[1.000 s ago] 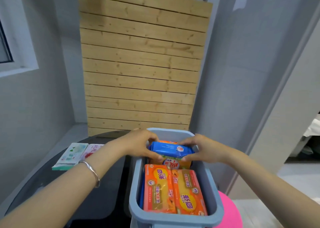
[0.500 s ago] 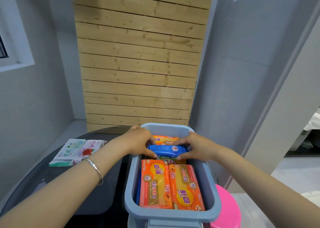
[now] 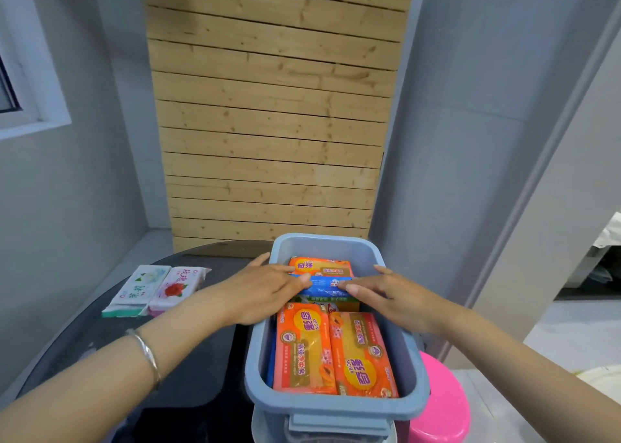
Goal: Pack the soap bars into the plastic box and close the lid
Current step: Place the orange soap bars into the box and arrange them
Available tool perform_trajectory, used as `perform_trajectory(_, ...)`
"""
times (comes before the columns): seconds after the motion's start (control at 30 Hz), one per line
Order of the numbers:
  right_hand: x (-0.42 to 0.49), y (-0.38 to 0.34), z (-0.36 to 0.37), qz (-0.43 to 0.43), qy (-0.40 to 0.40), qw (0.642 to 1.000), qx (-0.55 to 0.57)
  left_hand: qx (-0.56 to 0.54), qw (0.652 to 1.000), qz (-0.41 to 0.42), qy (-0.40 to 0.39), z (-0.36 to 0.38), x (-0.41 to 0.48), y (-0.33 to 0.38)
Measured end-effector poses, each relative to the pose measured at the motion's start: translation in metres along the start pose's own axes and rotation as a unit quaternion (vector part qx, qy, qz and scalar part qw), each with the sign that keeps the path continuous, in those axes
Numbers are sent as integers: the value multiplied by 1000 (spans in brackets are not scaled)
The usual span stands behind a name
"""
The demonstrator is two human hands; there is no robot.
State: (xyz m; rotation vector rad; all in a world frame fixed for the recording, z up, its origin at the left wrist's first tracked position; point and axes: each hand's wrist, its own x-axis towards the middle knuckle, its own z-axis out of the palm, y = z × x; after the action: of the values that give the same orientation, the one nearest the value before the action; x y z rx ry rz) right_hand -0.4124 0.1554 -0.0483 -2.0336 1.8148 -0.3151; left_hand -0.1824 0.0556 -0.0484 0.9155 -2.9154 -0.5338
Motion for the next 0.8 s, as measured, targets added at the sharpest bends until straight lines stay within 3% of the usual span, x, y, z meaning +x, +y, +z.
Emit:
perform_trajectory(0.1,-2,4,1,52,7,999,5,-13,1000,12,0,-1,-4,2)
perform_trajectory(0.23,-6,-4,7,17,0,998,-62,-2,1000,10,3,1,-4,3)
perform_trajectory(0.37,-2,-17,-3,97,7,995,-5,69,997,-14,-14,-4,6,9)
perform_trajectory(0.5,-4,-25,-5,111,4,994,-26,76,997,-18,-12,1,0,5)
perform_trajectory(0.7,-4,-45,-6,109,43,993,0,-70,993,2,94,5,-16,-6)
perform_trajectory(0.8,3,-76,-6,58,92,990,94,-134,974,-28,183,-2,-35,-35)
